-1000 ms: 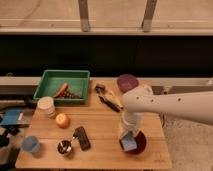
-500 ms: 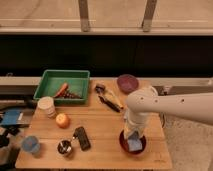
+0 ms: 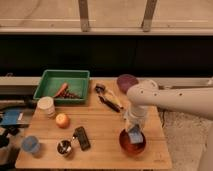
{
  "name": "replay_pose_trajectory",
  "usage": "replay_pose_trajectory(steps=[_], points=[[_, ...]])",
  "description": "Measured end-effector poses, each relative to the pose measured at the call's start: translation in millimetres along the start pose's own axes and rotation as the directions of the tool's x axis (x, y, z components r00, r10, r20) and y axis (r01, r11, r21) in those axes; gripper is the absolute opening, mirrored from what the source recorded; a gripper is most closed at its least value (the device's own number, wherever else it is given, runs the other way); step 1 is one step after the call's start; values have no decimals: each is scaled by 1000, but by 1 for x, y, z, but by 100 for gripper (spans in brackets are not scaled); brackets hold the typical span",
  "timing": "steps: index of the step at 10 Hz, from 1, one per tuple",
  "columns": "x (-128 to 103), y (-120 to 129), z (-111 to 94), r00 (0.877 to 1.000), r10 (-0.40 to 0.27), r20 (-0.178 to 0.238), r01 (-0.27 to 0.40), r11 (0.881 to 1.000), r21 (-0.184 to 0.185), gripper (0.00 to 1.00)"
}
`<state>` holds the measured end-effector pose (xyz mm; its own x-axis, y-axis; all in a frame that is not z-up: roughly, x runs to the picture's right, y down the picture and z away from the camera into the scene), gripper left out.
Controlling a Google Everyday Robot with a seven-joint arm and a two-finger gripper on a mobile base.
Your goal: Wipe red bowl with sponge
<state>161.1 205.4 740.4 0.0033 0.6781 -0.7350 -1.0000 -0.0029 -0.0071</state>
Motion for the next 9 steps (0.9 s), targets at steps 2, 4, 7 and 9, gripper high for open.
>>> replay_pose_trajectory(steps=[2,4,7,9], points=[[0,11,-2,999,-31,9,32,999,-21,0],[8,27,-5,997,-77,18,78,996,-37,0],[27,41,-10,992,-119,30,120,992,-46,0],[40,35,-10,994,-108,28,109,993,-48,0]])
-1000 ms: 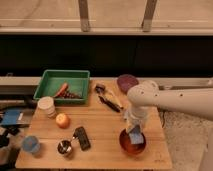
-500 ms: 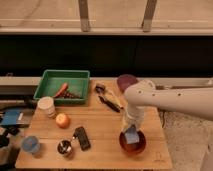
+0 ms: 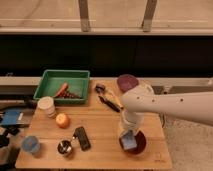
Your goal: Wipe red bowl with sponge
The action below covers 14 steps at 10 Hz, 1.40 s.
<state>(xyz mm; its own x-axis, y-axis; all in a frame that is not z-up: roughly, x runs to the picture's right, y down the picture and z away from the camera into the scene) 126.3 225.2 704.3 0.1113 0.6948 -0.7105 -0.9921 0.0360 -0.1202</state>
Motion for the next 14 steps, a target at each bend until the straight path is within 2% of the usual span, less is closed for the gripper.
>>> replay_pose_trajectory(steps=[2,3,8,10,14], points=[[7,-13,2,999,37,-3,-37,999,-13,0],[9,-31,3,997,74,-4,-74,997,-18,0],[-24,-65,-3,989,144,15,-143,989,-31,0],[-28,-62,-3,990,137,19,-136,990,-33,0],[-31,-31,-14,996,66,54,-65,998,-23,0]])
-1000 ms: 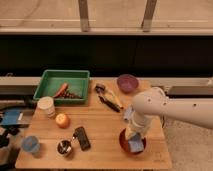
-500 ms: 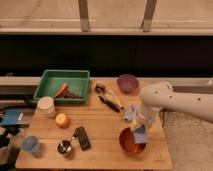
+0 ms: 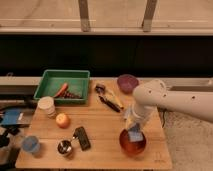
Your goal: Wipe red bowl with sponge
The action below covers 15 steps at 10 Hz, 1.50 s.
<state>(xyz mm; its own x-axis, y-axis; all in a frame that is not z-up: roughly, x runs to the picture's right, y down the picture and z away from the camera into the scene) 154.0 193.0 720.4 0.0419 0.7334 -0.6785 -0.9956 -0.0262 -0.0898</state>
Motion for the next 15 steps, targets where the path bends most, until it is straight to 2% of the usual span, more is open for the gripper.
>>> replay_pose_trajectory(steps=[3,5,7,9,11,14,15], points=[[28,16,4,1000,-27,-10,27,999,18,0],[44,2,14,999,5,-38,-5,1000,17,0],[46,-14,21,997,50,-55,-49,999,12,0],[36,-35,22,994,90,-60,-90,996,7,0],[19,-42,16,994,99,-46,-99,995,6,0],[-5,-12,10,999,33,-28,-33,999,13,0],[-6,1,9,1000,7,-26,-6,1000,12,0]])
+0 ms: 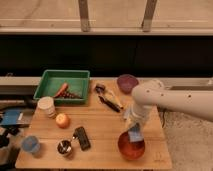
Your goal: Wipe red bowl with sponge
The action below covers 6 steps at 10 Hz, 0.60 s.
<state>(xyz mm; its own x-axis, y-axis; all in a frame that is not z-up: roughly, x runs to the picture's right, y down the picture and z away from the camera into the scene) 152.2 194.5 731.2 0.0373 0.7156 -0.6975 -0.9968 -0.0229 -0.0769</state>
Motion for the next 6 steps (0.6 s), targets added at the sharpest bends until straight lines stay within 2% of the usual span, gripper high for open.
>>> replay_pose_trajectory(steps=[3,6], points=[[20,18,0,999,-51,5,51,999,6,0],[50,21,3,998,-58,2,58,998,8,0]])
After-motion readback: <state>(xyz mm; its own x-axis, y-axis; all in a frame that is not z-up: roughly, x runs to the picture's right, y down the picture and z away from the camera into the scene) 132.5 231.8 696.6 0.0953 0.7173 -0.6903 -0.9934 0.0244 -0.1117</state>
